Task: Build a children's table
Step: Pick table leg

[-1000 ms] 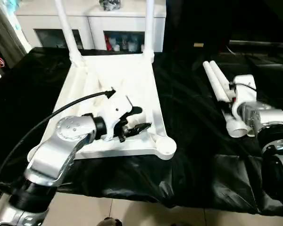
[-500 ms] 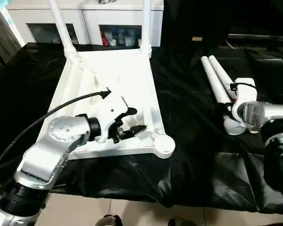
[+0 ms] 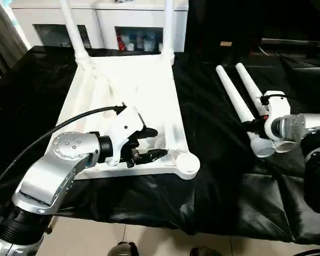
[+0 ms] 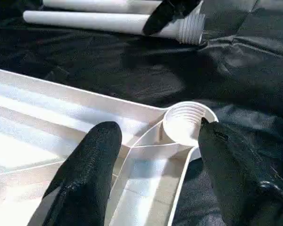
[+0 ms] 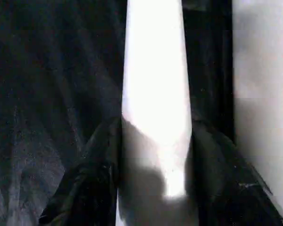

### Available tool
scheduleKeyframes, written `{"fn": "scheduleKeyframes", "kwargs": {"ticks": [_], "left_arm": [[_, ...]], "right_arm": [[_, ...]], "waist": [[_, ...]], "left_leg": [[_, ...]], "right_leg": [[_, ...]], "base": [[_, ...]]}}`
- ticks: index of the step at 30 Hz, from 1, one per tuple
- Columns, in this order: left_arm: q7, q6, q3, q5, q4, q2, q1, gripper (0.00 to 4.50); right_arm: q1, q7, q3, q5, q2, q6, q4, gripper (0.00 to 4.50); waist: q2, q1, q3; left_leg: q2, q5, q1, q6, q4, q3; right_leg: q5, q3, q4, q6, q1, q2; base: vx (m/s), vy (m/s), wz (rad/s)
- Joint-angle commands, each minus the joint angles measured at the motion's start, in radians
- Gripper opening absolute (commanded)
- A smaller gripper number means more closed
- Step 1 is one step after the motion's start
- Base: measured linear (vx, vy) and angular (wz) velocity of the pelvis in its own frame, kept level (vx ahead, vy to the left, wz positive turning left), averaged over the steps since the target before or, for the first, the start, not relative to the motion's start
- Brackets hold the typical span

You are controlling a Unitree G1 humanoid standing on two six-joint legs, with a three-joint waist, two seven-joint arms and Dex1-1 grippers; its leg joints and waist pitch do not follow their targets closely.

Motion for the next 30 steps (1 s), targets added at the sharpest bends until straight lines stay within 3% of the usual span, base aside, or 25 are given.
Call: {"fn": "scheduleKeyframes", "kwargs": {"ticks": [1, 5, 10, 17, 20, 21, 25, 26, 27, 28, 30], "left_arm": [[0.006, 0.006, -0.008, -0.008, 0.01, -0.003, -0.025, 3.05], [0.04, 0.0, -0.001, 0.011, 0.045, -0.022, -0.045, 3.05], [0.113, -0.036, 0.035, 0.041, 0.109, -0.064, -0.076, 3.05], [0.181, -0.043, 0.064, 0.032, 0.178, -0.137, -0.125, 3.05], [0.254, -0.027, 0.078, 0.018, 0.245, -0.227, -0.167, 3.05], [0.273, -0.023, 0.086, 0.009, 0.272, -0.258, -0.18, 3.05], [0.348, 0.006, 0.143, -0.035, 0.365, -0.367, -0.224, 3.05], [0.384, 0.025, 0.195, -0.086, 0.434, -0.44, -0.261, 3.05], [0.385, 0.026, 0.196, -0.087, 0.436, -0.442, -0.262, 3.05], [0.394, 0.031, 0.22, -0.117, 0.472, -0.476, -0.281, 3.05], [0.391, 0.032, 0.239, -0.146, 0.511, -0.51, -0.3, 3.05]], "right_arm": [[0.008, 0.005, 0.01, -0.02, -0.006, 0.017, 0.031, 1.88], [0.004, 0.009, 0.003, -0.015, -0.01, 0.006, 0.033, 1.87], [0.002, -0.001, -0.056, 0.035, 0.0, -0.048, 0.027, 1.87], [-0.005, 0.062, -0.104, 0.094, 0.011, -0.058, 0.006, 1.87], [0.012, 0.144, -0.152, 0.155, 0.029, -0.076, -0.037, 1.87], [0.028, 0.176, -0.172, 0.18, 0.038, -0.107, -0.062, 1.87], [0.115, 0.322, -0.211, 0.269, 0.079, -0.163, -0.206, 1.87], [0.212, 0.391, -0.209, 0.33, 0.112, -0.133, -0.373, 1.86], [0.214, 0.393, -0.209, 0.332, 0.113, -0.132, -0.378, 1.86], [0.27, 0.426, -0.208, 0.37, 0.131, -0.102, -0.472, 1.86], [0.34, 0.458, -0.206, 0.414, 0.152, -0.067, -0.585, 1.86]], "waist": [[-0.025, 0.001, -0.077], [-0.026, 0.006, -0.084], [-0.03, 0.01, -0.096], [-0.028, 0.016, -0.1], [-0.028, 0.018, -0.101], [-0.023, 0.02, -0.1], [-0.026, 0.03, -0.103], [-0.015, 0.038, -0.106], [-0.02, 0.04, -0.101], [-0.022, 0.043, -0.107], [-0.019, 0.049, -0.11]], "left_leg": [[0.03, -0.241, 0.031, -0.003, -0.058, -0.008], [0.029, -0.217, 0.031, -0.005, -0.054, -0.007], [0.028, -0.18, 0.028, 0.007, -0.045, -0.006], [0.028, -0.159, 0.025, 0.03, -0.038, -0.006], [0.027, -0.174, 0.024, 0.04, -0.035, -0.005], [0.028, -0.178, 0.024, 0.041, -0.034, -0.006], [0.026, -0.171, 0.024, 0.063, -0.031, -0.005], [0.027, -0.15, 0.026, 0.07, -0.029, -0.009], [0.023, -0.153, 0.025, 0.08, -0.031, -0.003], [0.027, -0.142, 0.024, 0.086, -0.031, -0.011], [0.027, -0.142, 0.027, 0.095, -0.031, -0.011]], "right_leg": [[-0.249, 0.025, -0.066, -0.261, 0.041, -0.035], [-0.218, 0.025, -0.06, -0.266, 0.043, -0.035], [-0.166, 0.025, -0.053, -0.273, 0.05, -0.037], [-0.115, 0.024, -0.046, -0.291, 0.053, -0.035], [-0.121, 0.023, -0.048, -0.298, 0.053, -0.035], [-0.126, 0.023, -0.047, -0.297, 0.053, -0.037], [-0.109, 0.023, -0.051, -0.287, 0.056, -0.035], [-0.086, 0.022, -0.046, -0.294, 0.056, -0.036], [-0.081, 0.024, -0.056, -0.28, 0.056, -0.031], [-0.062, 0.021, -0.048, -0.291, 0.061, -0.035], [-0.067, 0.019, -0.051, -0.296, 0.058, -0.036]], "base": [[0.0, 0.0, 0.0], [0.0, 0.0, 0.0], [0.0, 0.0, 0.0], [0.0, 0.0, 0.0], [0.0, 0.0, 0.0], [0.0, 0.0, 0.0], [0.0, 0.0, 0.0], [0.0, 0.0, 0.0], [0.0, 0.0, 0.0], [0.0, 0.0, 0.0], [0.0, 0.0, 0.0]]}}
